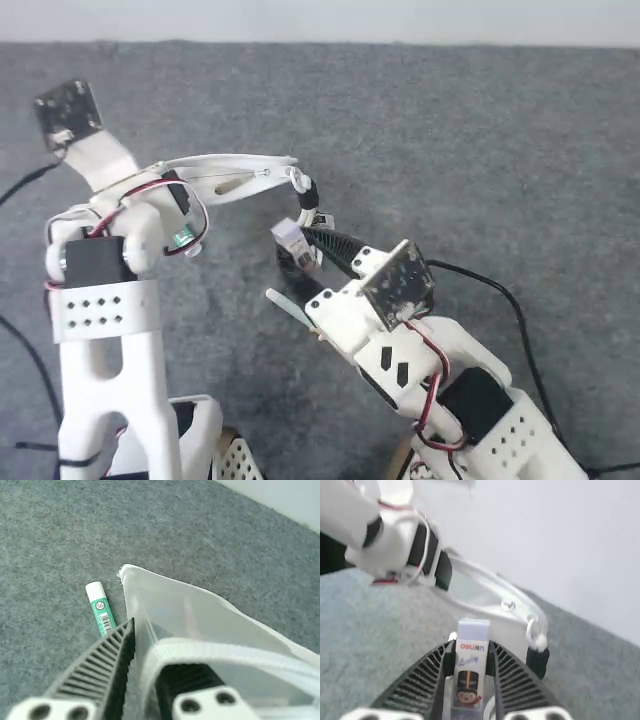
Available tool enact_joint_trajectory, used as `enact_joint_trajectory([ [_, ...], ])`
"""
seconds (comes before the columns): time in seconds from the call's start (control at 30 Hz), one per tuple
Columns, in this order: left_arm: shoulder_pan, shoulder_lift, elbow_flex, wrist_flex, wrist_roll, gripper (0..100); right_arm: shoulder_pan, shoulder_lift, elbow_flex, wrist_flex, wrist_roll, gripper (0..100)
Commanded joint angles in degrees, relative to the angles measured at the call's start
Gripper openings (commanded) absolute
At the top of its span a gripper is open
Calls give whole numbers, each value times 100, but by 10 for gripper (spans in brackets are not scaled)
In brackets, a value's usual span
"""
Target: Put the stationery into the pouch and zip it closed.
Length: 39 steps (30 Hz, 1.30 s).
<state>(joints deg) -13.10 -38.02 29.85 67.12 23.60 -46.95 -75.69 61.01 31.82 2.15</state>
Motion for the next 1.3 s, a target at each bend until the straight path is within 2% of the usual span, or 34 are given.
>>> enact_joint_trajectory([
  [0.0, 44, -79, 22, -202, -79, 10, -57, -163, -53, -532, 35, 6],
  [0.37, 44, -79, 57, -193, -202, 10, -84, 13, -97, -1947, 35, 6],
  [0.77, 44, -53, 66, -185, -202, 10, -198, 2369, -202, -4602, 79, 6],
  [1.27, 44, -79, 215, -281, -202, 10, -48, 4523, -1231, -5868, 79, 6],
])
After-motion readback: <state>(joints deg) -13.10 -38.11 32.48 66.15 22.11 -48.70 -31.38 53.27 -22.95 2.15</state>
